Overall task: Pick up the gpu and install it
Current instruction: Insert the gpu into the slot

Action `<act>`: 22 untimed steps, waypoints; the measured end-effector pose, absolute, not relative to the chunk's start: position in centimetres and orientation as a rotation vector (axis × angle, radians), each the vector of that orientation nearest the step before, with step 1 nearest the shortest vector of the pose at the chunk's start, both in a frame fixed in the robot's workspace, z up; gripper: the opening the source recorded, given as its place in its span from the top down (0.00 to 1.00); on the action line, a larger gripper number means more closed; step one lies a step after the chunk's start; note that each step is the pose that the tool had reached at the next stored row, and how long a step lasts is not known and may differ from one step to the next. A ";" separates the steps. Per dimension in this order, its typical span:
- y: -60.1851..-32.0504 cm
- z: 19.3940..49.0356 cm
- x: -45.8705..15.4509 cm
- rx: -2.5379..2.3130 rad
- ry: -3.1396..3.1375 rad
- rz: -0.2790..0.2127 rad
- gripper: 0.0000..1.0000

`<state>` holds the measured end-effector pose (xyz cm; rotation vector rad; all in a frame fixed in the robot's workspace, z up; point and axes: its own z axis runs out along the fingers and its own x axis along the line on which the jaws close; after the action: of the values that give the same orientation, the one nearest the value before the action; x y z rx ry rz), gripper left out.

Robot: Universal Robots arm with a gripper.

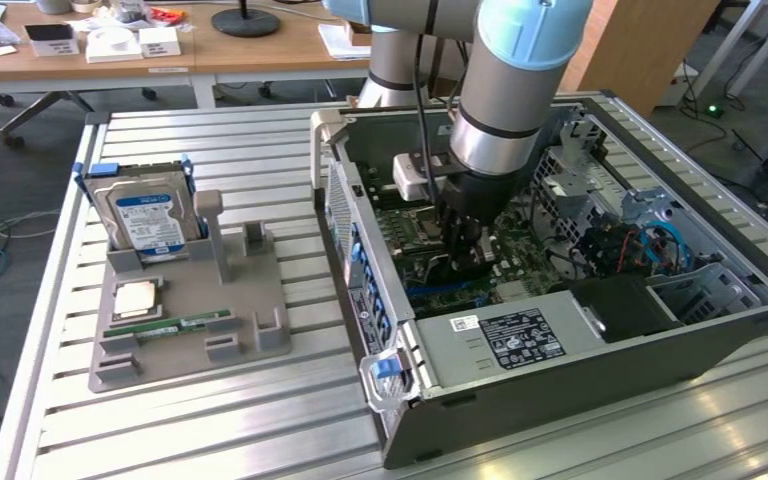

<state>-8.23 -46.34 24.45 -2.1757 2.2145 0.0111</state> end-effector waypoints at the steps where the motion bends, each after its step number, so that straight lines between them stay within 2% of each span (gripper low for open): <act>1: -46.3 24.5 -8.2 -2.176 2.215 0.011 0.74; 22: -46.3 24.2 -8.2 -2.176 2.214 0.011 0.74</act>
<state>-8.24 -46.30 24.22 -2.1755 2.2143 0.0112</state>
